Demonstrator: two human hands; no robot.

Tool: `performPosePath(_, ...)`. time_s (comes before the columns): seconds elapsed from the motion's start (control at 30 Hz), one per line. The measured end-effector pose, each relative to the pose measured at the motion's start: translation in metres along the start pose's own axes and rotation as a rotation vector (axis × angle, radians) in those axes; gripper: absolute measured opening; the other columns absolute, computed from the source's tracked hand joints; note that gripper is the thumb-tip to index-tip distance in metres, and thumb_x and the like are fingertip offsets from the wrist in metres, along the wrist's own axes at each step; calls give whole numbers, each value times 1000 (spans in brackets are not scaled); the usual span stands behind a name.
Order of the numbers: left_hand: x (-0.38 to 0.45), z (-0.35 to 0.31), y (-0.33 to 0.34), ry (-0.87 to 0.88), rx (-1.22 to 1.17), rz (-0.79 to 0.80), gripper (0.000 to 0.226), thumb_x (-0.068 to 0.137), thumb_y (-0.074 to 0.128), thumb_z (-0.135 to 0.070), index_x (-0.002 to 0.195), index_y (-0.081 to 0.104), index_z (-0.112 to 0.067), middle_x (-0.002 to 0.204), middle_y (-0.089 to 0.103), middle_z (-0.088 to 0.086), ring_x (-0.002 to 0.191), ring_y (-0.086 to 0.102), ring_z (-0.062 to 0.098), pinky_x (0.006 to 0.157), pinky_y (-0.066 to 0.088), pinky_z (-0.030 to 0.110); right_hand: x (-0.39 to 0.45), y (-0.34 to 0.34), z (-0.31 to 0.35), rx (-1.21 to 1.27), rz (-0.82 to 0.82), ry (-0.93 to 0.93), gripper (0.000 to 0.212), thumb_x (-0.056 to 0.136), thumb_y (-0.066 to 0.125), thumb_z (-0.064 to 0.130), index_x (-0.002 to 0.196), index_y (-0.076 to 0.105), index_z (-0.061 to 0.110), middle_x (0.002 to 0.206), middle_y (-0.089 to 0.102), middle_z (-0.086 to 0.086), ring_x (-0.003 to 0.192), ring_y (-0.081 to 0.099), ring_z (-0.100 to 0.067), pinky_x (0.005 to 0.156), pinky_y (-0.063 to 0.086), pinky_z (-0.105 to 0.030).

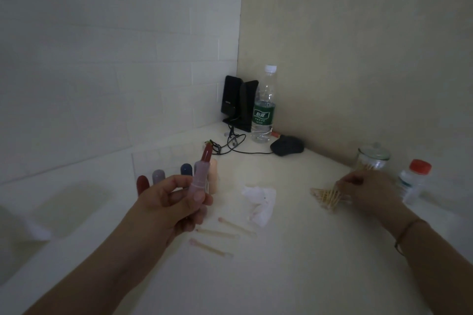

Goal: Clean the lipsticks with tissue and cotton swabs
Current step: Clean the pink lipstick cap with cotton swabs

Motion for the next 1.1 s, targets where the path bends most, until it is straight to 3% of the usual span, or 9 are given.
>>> performPosePath(0.17, -1, -1, -1, 6, -8, 12, 68, 42, 93, -49, 90, 69, -8, 88, 67, 23, 58, 54, 17, 50, 44, 22, 2, -3, 5, -109, -28, -25, 13, 85, 67, 23, 73, 64, 28, 63, 59, 13, 61, 53, -4, 55, 36, -20)
performPosePath(0.27, -1, -2, -1, 5, -6, 7, 70, 43, 92, -49, 93, 68, -6, 89, 67, 23, 60, 55, 17, 50, 45, 22, 5, -3, 10, -150, -62, -38, 9, 85, 65, 31, 80, 68, 25, 63, 60, 13, 59, 55, -5, 58, 39, -23)
performPosePath(0.47, -1, -3, -1, 0, -13, -2, 73, 42, 93, -48, 94, 66, -4, 88, 67, 23, 59, 54, 17, 50, 45, 22, 13, 10, 18, -301, 80, -65, 23, 81, 63, 56, 79, 65, 33, 66, 55, 14, 65, 56, -9, 65, 42, -24)
performPosePath(0.6, -1, -3, 0, -3, -12, 5, 68, 41, 93, -49, 89, 69, -8, 88, 67, 24, 58, 54, 17, 49, 45, 22, 12, 14, 22, -283, 82, -70, 20, 81, 68, 48, 80, 71, 27, 63, 55, 13, 60, 53, -4, 54, 36, -21)
performPosePath(0.7, -2, -4, 0, -13, -5, -4, 65, 45, 92, -46, 91, 68, -6, 87, 67, 23, 58, 55, 17, 49, 45, 22, 12, 12, 26, -130, 14, -70, 20, 82, 71, 37, 82, 73, 18, 56, 57, 9, 55, 53, -4, 49, 34, -18)
performPosePath(0.8, -2, -5, 2, -34, 4, -12, 44, 69, 86, -26, 98, 63, 0, 86, 67, 22, 58, 54, 17, 50, 43, 23, 12, 5, 28, 260, 12, 37, 16, 86, 69, 28, 84, 70, 13, 49, 53, 7, 40, 46, -5, 36, 31, -13)
performPosePath(0.93, -3, -5, 5, -38, 6, -26, 37, 71, 68, -21, 100, 62, 2, 85, 68, 20, 58, 54, 17, 51, 43, 23, 10, 1, 33, 675, 110, 120, 18, 99, 48, 17, 91, 56, 2, 82, 62, -9, 44, 46, -14, 32, 30, -16)
performPosePath(1.1, -4, -6, 5, -36, 26, -37, 31, 73, 66, -20, 96, 63, 0, 82, 68, 18, 57, 54, 16, 51, 42, 23, 2, 7, 48, 932, 122, 109, 20, 103, 36, 10, 86, 45, 9, 73, 61, -15, 39, 51, -13, 34, 36, -20)
Point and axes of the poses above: each hand's wrist, its own x-axis towards the middle knuckle, its own y-axis out of the palm, z = x × y, the point moved 4 cm from there along x, towards the middle knuckle
